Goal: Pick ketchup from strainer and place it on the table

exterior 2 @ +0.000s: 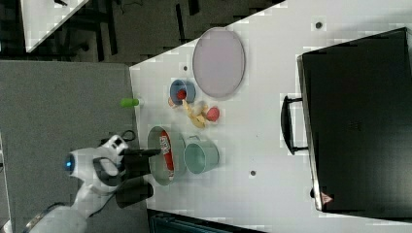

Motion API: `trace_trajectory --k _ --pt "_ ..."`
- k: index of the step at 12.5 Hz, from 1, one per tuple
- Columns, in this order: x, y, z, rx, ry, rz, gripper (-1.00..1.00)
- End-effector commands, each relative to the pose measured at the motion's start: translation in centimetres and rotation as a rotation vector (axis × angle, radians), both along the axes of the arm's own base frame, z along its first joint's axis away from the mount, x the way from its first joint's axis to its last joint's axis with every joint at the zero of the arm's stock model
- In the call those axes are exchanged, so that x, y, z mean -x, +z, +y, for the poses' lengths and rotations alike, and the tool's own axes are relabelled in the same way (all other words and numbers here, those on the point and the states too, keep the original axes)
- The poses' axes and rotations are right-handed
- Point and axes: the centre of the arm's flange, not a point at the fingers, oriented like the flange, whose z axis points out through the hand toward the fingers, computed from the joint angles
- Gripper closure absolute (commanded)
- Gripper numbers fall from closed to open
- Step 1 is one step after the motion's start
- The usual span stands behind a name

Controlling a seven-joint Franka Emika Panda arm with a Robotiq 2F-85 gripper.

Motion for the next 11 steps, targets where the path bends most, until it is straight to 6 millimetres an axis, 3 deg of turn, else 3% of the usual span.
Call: trace_trajectory --k 1,6,7,10,11 --pt "0.7 -2.9 -0.2 -0.010 -0.044 0.050 -1.00" --pt "0.9 -7.5 -0.3 -0.038 -0.064 0.080 -1.00" --pt "1.0 -8.2 -0.4 -0.031 -0.056 0.074 -0.92" --pt "1.1 -8.8 -0.1 -0.030 -0.034 0.039 -0.21" --pt "1.2 -8.4 0.3 -0.041 -0.028 0.031 -0.17"
